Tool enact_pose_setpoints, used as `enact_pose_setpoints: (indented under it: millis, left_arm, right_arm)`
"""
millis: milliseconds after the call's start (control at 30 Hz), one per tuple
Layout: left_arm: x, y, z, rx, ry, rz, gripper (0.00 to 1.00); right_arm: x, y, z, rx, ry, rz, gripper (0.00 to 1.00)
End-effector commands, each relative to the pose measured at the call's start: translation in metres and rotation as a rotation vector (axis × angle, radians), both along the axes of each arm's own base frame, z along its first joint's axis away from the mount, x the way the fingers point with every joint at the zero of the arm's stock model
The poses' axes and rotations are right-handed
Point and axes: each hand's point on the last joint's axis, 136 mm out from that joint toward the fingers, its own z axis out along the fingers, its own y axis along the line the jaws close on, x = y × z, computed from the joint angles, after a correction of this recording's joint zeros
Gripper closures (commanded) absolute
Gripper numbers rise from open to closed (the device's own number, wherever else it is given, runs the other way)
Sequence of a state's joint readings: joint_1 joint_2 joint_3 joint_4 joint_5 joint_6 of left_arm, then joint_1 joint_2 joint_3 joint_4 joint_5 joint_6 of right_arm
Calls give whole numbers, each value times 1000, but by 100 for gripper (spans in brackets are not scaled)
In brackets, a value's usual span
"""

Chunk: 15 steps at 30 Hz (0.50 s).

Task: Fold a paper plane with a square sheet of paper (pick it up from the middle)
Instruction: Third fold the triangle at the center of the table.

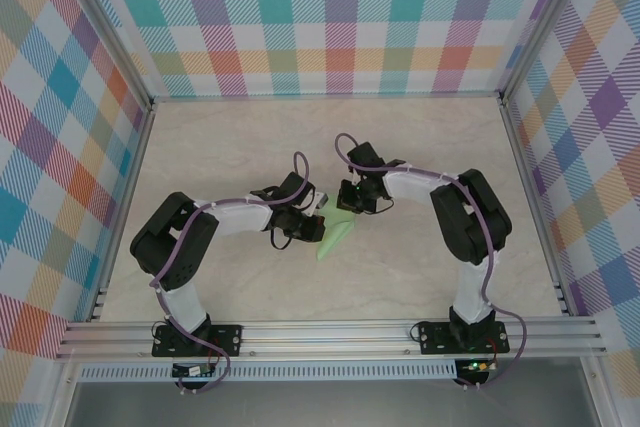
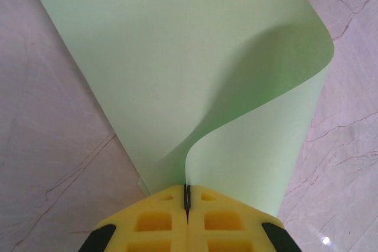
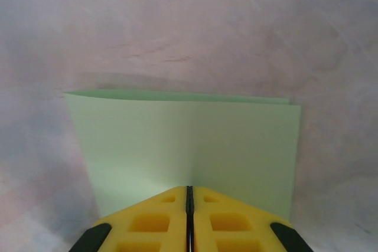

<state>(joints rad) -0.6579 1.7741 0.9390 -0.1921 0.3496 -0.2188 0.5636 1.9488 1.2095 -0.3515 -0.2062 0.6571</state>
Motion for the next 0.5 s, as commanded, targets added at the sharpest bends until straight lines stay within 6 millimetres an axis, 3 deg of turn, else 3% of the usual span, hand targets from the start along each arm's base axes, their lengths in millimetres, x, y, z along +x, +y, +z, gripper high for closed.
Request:
enact_pose_setpoints:
  millis: [0,467]
  left_arm:
    - [-9,17,-21,102,54,8,100]
    - [-2,11,-3,90,26,-15,100]
  right_arm:
    - [-7,-6,-10,-48,43,42,90]
    - [-9,-11,-23,-84,58,54,90]
